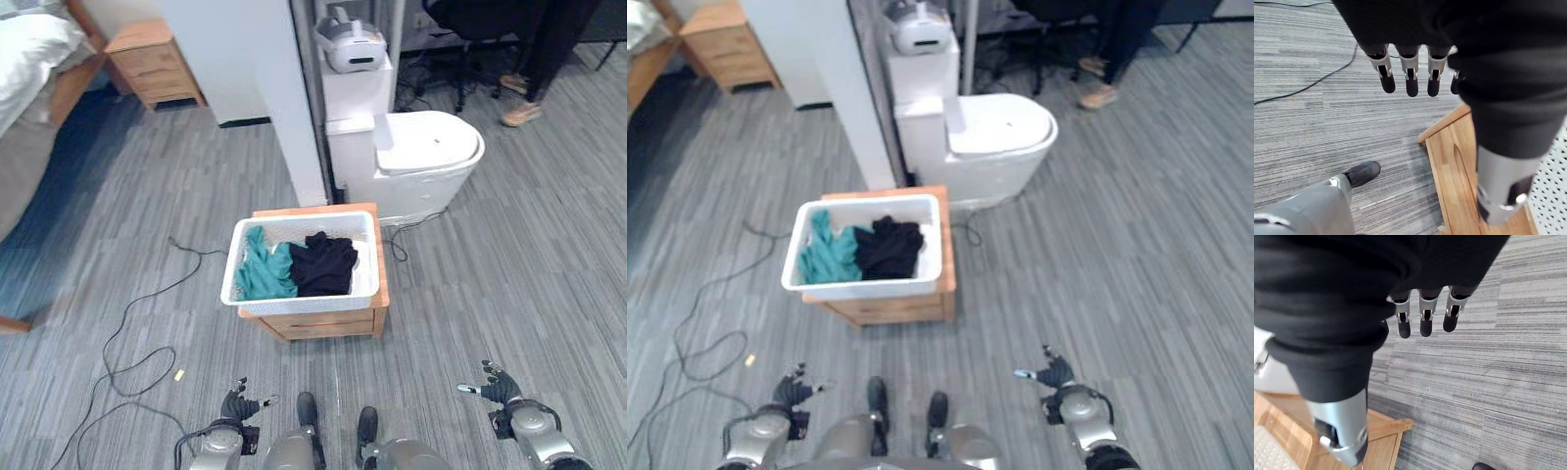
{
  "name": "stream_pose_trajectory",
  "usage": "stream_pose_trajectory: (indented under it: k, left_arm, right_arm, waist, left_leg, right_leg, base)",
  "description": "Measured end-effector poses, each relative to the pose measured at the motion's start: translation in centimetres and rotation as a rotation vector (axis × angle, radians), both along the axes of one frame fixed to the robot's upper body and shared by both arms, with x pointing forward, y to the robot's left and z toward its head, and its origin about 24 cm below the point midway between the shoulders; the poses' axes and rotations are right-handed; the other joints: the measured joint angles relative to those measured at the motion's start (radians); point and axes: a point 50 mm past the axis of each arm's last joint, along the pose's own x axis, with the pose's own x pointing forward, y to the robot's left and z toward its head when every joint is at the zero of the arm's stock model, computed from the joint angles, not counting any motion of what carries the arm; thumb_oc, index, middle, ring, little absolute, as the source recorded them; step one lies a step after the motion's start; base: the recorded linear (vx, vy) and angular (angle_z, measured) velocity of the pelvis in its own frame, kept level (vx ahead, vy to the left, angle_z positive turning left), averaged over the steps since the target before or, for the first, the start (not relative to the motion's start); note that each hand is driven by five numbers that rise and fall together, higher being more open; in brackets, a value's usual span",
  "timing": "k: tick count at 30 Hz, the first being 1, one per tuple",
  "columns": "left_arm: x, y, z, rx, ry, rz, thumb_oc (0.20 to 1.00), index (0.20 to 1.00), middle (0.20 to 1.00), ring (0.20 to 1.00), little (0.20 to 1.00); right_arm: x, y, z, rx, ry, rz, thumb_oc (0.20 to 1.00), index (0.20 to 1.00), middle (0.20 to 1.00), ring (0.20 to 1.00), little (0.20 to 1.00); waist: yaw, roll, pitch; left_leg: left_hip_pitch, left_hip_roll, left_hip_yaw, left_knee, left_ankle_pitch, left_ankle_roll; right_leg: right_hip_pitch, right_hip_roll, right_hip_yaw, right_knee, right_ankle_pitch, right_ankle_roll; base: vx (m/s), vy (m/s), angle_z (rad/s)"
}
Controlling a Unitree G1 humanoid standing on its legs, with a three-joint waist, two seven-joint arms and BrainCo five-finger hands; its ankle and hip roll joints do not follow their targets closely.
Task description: Grab the laundry basket,head to the washer,open it,put in the laundry and shut it.
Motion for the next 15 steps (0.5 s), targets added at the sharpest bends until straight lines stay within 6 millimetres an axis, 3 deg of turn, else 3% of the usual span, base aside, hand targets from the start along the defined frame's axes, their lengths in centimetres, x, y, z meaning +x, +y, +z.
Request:
stream_pose_trajectory:
  k: [3,6,11,12,13,15]
  left_arm:
    - [-0.3,0.2,-0.1,0.004,0.007,0.007,1.0,1.0,1.0,1.0,1.0]
    - [0.7,0.6,0.4,0.017,-0.016,0.004,1.0,1.0,1.0,1.0,1.0]
    - [1.4,2.0,1.2,0.055,-0.045,0.022,1.0,1.0,1.0,1.0,1.0]
    - [1.3,2.6,1.3,0.069,-0.049,0.043,1.0,1.0,1.0,1.0,1.0]
    - [1.4,2.8,1.5,0.076,-0.054,0.045,1.0,1.0,1.0,1.0,1.0]
    - [1.7,3.1,1.8,0.09,-0.066,0.042,1.0,1.0,1.0,1.0,1.0]
  right_arm:
    - [-0.2,-0.1,0.0,-0.008,0.002,-0.006,1.0,1.0,1.0,1.0,1.0]
    - [-0.4,-0.1,-0.2,-0.011,0.009,-0.01,1.0,1.0,1.0,1.0,1.0]
    - [1.0,0.5,0.9,-0.002,-0.059,0.017,1.0,1.0,1.0,1.0,1.0]
    - [2.4,0.7,1.8,-0.001,-0.107,0.032,1.0,1.0,1.0,1.0,1.0]
    - [3.1,0.9,2.2,0.0,-0.128,0.041,1.0,1.0,1.0,1.0,1.0]
    - [4.2,1.1,2.8,-0.001,-0.158,0.051,1.0,1.0,1.0,1.0,1.0]
  waist:
    - [-0.004,-0.001,-0.001]
    - [-0.006,-0.003,-0.001]
    - [-0.003,0.007,-0.004]
    - [0.002,0.037,0.0]
    - [0.002,0.041,0.002]
    - [0.002,0.059,0.016]
  left_leg:
    - [0.053,-0.015,0.004,-0.027,0.01,0.012]
    - [0.091,-0.035,0.012,-0.037,0.018,0.028]
    - [0.154,-0.045,0.032,-0.082,0.01,0.073]
    - [0.165,-0.028,0.028,-0.109,-0.01,0.115]
    - [0.163,-0.034,0.028,-0.113,-0.005,0.123]
    - [0.161,-0.039,0.031,-0.116,-0.002,0.151]
  right_leg:
    - [0.035,0.009,0.0,0.0,-0.027,0.027]
    - [0.034,0.014,0.006,0.0,-0.033,0.02]
    - [0.027,0.019,0.026,0.006,-0.033,0.02]
    - [-0.016,0.025,0.036,0.067,-0.05,0.027]
    - [-0.045,0.012,0.042,0.108,-0.057,0.034]
    - [-0.125,-0.016,0.052,0.254,-0.102,0.082]
  base:
    - [0.16,0.12,-0.42]
    - [0.14,0.177,-0.22]
    - [0.06,0.137,0.02]
    - [0.01,0.117,-0.11]
    - [0.01,0.133,-0.16]
    - [0.02,0.051,-0.03]
